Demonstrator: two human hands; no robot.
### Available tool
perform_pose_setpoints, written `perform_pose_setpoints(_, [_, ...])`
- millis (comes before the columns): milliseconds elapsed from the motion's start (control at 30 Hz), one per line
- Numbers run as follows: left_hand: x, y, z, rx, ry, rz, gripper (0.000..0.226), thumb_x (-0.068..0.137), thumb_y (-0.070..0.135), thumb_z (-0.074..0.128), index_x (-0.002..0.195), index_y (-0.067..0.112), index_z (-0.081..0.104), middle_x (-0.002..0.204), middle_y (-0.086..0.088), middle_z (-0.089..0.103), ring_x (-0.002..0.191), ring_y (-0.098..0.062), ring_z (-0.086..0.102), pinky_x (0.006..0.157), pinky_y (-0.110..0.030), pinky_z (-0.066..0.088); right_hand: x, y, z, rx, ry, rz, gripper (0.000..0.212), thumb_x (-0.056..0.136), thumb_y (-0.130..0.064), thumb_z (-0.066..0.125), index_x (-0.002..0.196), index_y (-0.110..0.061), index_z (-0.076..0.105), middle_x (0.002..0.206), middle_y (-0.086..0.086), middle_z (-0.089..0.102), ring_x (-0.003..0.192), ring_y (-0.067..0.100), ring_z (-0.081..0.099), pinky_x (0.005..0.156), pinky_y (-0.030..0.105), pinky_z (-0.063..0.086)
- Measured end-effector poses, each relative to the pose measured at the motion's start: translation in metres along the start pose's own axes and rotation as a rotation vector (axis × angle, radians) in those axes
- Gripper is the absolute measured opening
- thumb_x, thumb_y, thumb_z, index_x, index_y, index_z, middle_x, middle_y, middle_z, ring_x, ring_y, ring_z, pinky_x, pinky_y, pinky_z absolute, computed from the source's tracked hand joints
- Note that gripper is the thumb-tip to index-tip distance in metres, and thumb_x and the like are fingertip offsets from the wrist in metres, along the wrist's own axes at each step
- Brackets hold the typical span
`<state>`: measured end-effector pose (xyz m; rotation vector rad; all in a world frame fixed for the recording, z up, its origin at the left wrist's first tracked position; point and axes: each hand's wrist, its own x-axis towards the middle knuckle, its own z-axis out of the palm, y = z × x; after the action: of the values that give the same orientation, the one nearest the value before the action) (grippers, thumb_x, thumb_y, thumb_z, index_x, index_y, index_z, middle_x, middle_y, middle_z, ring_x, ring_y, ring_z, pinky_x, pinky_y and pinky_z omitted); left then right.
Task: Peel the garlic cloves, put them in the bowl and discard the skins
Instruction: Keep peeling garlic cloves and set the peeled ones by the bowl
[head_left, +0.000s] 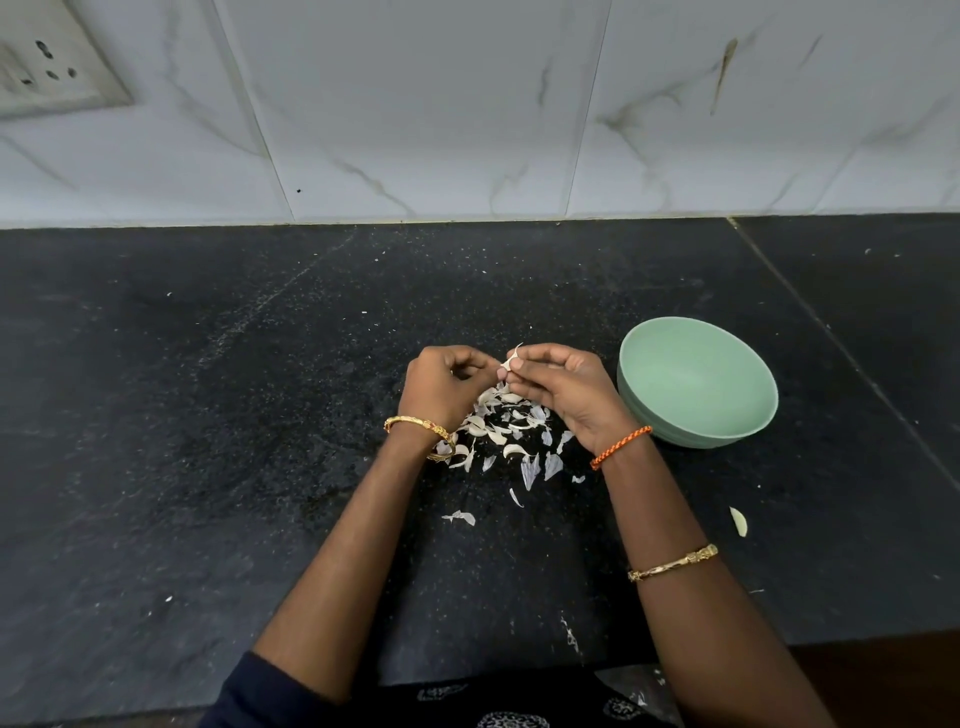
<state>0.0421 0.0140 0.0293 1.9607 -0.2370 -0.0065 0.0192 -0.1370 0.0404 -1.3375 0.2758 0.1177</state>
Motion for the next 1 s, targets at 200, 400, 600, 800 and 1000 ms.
perform_pose_setpoints(200, [0.001,-0.001,0.002,0.14,-0.023,0.015,0.005,0.088,0.015,0.064,0.085,0.016,0.068,0.071,0.016,0.058,0.061,0.002,0.051,0.057,-0.011,0.04,0.002,-0.003,0.003,0.008,0.017,0.046,0.005,0.085,0.001,0.066,0.09,0.001,0.068,0.073,0.007,0.071,0.066,0.01,0.069,0.065,0.02,0.058])
perform_pose_setpoints(400, [0.003,0.001,0.006,0.051,0.007,-0.02,0.015,0.084,0.012,0.062,0.073,0.019,0.057,0.068,0.007,0.054,0.061,-0.007,0.048,0.06,-0.021,0.043,0.004,-0.006,0.006,0.045,-0.011,0.081,0.005,0.086,0.003,0.065,0.089,0.0,0.067,0.073,0.006,0.071,0.066,0.01,0.069,0.064,0.021,0.058])
perform_pose_setpoints(600, [0.006,0.0,0.008,0.067,0.022,0.004,0.014,0.083,0.016,0.063,0.071,0.014,0.056,0.064,0.008,0.051,0.057,-0.004,0.042,0.054,-0.016,0.037,0.004,-0.007,0.006,0.077,-0.03,0.107,0.006,0.086,0.004,0.063,0.088,-0.001,0.066,0.072,0.006,0.07,0.065,0.011,0.07,0.062,0.021,0.058])
perform_pose_setpoints(800, [0.008,-0.001,0.008,0.087,0.004,0.02,0.013,0.083,0.016,0.063,0.074,0.01,0.057,0.065,0.007,0.051,0.056,-0.005,0.041,0.055,-0.02,0.038,0.005,-0.009,0.004,0.056,-0.047,0.104,0.008,0.087,0.006,0.061,0.087,0.0,0.065,0.078,0.008,0.069,0.068,0.012,0.07,0.063,0.021,0.058])
perform_pose_setpoints(1000, [0.014,0.004,0.005,-0.144,0.034,-0.148,0.02,0.089,0.012,0.055,0.069,0.009,0.053,0.061,0.004,0.043,0.054,-0.005,0.037,0.049,-0.016,0.035,0.005,-0.006,0.001,0.024,-0.02,-0.03,0.012,0.085,0.008,0.062,0.087,-0.004,0.066,0.083,0.012,0.071,0.074,0.015,0.072,0.069,0.022,0.058])
